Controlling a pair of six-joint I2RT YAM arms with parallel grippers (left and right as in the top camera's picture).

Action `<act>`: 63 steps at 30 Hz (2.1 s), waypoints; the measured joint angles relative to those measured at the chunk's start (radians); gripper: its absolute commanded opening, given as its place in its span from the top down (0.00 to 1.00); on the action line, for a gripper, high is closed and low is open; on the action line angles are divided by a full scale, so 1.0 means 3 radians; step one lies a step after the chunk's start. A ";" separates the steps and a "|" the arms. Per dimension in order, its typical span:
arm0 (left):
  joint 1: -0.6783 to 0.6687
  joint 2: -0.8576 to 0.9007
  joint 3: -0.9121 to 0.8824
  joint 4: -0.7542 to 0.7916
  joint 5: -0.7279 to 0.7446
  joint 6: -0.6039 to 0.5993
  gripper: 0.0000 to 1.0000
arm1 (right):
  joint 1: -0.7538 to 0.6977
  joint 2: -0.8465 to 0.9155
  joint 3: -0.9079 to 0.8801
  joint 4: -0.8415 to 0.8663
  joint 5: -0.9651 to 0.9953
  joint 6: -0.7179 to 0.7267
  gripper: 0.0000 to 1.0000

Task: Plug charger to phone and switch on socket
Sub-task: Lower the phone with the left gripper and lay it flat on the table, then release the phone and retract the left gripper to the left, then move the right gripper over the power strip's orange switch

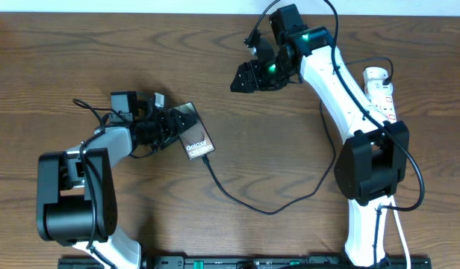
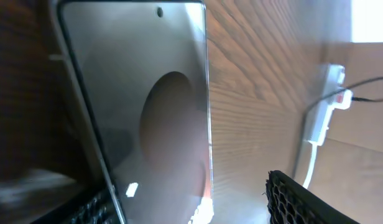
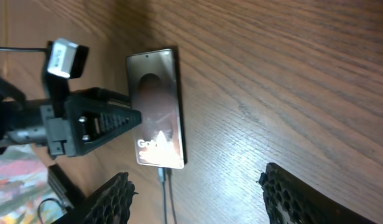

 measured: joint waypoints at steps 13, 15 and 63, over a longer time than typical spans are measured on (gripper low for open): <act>-0.0001 -0.0116 0.0089 -0.0234 -0.0623 0.0109 0.29 | 0.0000 0.0000 0.0000 -0.0011 0.0585 0.0015 0.34; -0.0004 -0.0122 0.0093 -0.0237 -0.0683 0.0111 0.29 | 0.0000 0.0000 0.0000 -0.0020 0.0666 0.0015 0.36; 0.0317 -0.1962 0.0375 -0.1264 -0.1715 0.0219 0.02 | -0.2265 -0.0763 -0.0431 -0.0392 0.1909 0.0308 0.33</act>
